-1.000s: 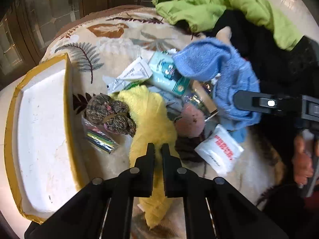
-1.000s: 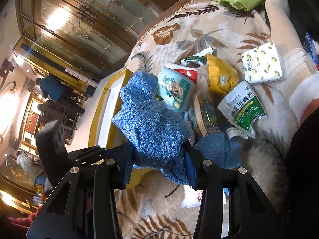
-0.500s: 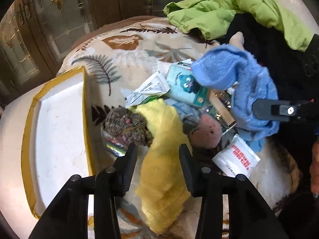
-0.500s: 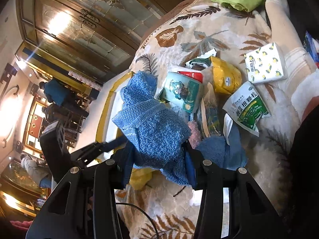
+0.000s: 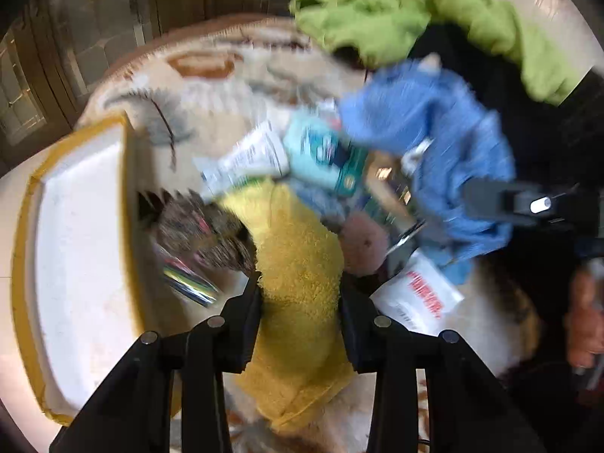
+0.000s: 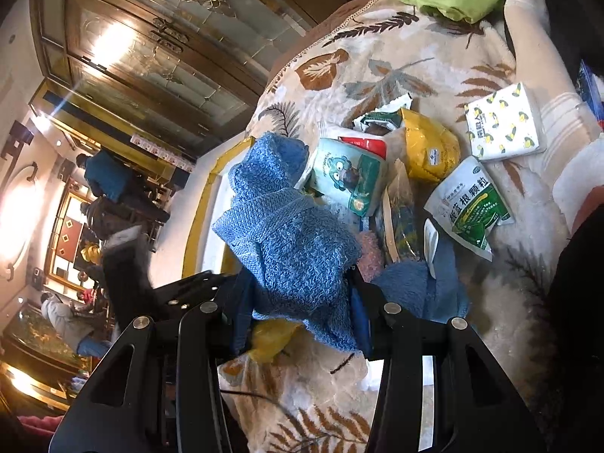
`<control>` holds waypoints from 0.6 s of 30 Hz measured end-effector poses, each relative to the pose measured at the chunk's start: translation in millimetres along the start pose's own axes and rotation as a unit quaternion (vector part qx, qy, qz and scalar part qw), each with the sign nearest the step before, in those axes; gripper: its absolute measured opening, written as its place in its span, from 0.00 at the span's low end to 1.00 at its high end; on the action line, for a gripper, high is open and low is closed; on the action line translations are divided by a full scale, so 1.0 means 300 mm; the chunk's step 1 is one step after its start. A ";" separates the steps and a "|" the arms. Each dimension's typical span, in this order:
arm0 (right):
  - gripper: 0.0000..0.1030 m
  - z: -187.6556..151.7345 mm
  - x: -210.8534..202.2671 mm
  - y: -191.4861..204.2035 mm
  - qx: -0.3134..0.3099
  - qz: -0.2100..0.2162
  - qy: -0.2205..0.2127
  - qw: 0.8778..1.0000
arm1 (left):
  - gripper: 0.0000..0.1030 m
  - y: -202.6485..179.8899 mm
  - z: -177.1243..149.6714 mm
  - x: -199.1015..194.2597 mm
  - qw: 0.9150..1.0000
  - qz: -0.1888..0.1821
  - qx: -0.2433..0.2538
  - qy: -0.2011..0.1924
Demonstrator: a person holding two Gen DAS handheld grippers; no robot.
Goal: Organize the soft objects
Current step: 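Lift both towels off the pile and carry them toward the white tray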
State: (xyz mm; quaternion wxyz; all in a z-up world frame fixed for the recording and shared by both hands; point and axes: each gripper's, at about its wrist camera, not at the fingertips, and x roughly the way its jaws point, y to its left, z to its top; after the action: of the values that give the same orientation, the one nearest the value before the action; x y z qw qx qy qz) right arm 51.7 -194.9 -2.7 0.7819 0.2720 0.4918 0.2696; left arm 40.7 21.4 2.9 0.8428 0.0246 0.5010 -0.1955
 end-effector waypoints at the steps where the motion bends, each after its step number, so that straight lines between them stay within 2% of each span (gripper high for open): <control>1: 0.42 0.004 -0.005 0.007 0.000 0.004 -0.002 1.000 | 0.36 0.008 0.008 -0.030 1.000 -0.008 -0.006 -0.006; 6: 0.42 0.035 -0.001 0.081 0.008 0.049 -0.005 0.999 | 0.36 0.099 0.050 -0.204 0.997 -0.023 -0.044 -0.055; 9: 0.42 0.066 0.031 0.146 0.011 0.078 0.000 0.997 | 0.36 0.185 0.082 -0.290 0.994 0.000 -0.061 -0.086; 12: 0.42 0.103 0.093 0.224 0.020 0.111 0.012 0.994 | 0.36 0.277 0.092 -0.340 0.991 0.027 -0.079 -0.101; 18: 0.42 0.167 0.240 0.386 0.020 0.163 0.034 0.986 | 0.36 0.470 0.125 -0.345 0.984 0.085 -0.107 -0.112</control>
State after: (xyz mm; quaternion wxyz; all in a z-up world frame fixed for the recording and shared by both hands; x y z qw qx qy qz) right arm 106.4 -71.4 50.9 0.7048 0.3542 0.4728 0.3928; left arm 78.3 174.0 88.2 0.9049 -0.0451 0.4173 -0.0700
